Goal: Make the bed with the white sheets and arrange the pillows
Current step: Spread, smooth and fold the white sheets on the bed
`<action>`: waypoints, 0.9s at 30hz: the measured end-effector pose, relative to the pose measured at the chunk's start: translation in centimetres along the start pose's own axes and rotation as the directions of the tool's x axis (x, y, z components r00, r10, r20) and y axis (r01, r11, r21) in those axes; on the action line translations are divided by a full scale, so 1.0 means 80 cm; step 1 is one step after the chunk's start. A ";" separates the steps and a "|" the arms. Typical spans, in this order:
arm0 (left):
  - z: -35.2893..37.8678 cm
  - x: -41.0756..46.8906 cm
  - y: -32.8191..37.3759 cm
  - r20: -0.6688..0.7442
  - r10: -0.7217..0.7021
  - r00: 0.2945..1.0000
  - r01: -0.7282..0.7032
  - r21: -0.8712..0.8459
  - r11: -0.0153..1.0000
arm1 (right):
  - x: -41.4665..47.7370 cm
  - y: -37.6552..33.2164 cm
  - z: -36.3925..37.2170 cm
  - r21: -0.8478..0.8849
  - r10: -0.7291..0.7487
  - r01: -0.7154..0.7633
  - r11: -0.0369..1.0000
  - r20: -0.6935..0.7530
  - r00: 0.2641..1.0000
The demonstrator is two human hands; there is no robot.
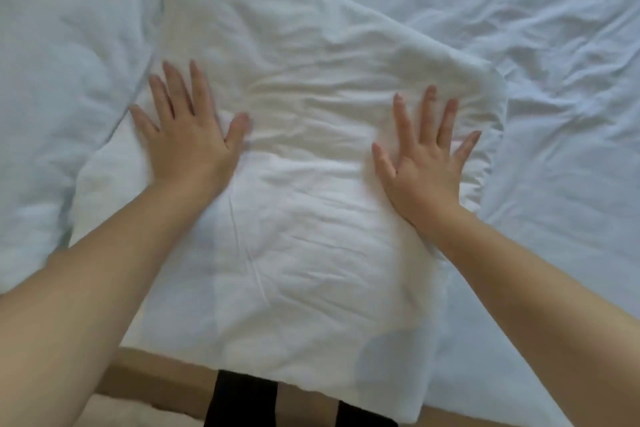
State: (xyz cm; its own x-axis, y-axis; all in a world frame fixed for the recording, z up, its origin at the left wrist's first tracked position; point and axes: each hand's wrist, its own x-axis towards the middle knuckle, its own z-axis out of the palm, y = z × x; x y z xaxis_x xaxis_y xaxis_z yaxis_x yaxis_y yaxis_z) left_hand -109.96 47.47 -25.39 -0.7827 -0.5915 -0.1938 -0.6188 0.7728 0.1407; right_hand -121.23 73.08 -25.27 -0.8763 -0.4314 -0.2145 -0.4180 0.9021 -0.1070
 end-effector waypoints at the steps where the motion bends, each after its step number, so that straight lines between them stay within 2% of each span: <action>1: -0.009 -0.024 0.001 -0.025 0.113 0.993 -0.113 -0.009 0.994 | -0.025 -0.010 -0.004 0.028 -0.074 0.074 0.997 0.002 0.997; 3: -0.007 -0.083 -0.005 0.028 0.346 0.938 -0.346 0.023 0.938 | -0.076 -0.017 0.007 0.018 -0.246 0.246 0.969 0.040 0.968; 4: 0.000 -0.113 -0.017 0.089 0.383 0.919 -0.389 0.059 0.919 | -0.096 -0.017 0.018 -0.016 -0.303 0.305 0.952 0.082 0.950; 5: 0.010 -0.136 -0.033 0.154 0.347 0.925 -0.364 0.103 0.926 | -0.108 -0.015 0.029 -0.059 -0.320 0.330 0.942 0.131 0.938; 8: 0.018 -0.178 -0.080 0.260 0.061 0.964 -0.112 0.185 0.976 | -0.107 -0.015 0.030 -0.151 -0.252 0.299 0.942 0.267 0.930; 11: -0.011 -0.211 -0.099 0.362 -0.162 0.918 0.095 0.198 0.976 | -0.105 -0.040 -0.006 -0.189 -0.242 0.324 0.927 0.360 0.901; 14: -0.064 -0.235 -0.117 0.450 -0.252 0.857 0.209 0.144 0.967 | -0.111 -0.091 -0.055 -0.183 -0.311 0.407 0.895 0.399 0.863; 19: -0.142 -0.215 -0.188 0.387 -0.349 0.853 0.358 0.051 0.932 | -0.116 -0.225 -0.100 -0.090 -0.432 0.508 0.857 0.413 0.802; 21: -0.160 -0.186 -0.237 0.367 -0.337 0.867 0.338 0.063 0.939 | -0.107 -0.282 -0.101 -0.037 -0.417 0.472 0.881 0.413 0.810; 24: -0.173 -0.125 -0.317 0.373 -0.216 0.903 0.177 0.135 0.975 | -0.088 -0.376 -0.083 0.011 -0.382 0.414 0.910 0.405 0.831; 27: -0.176 -0.044 -0.389 0.328 -0.092 0.940 0.060 0.106 0.993 | -0.053 -0.481 -0.051 0.049 -0.295 0.295 0.954 0.305 0.906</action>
State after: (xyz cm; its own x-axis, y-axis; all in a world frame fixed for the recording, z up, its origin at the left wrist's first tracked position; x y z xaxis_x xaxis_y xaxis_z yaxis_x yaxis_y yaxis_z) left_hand -88.87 22.24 -15.42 -0.6573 -0.5518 -0.5132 -0.6543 0.7558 0.0254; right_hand -102.40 40.22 -16.31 -0.5973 -0.6581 -0.4584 -0.6453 0.7338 -0.2127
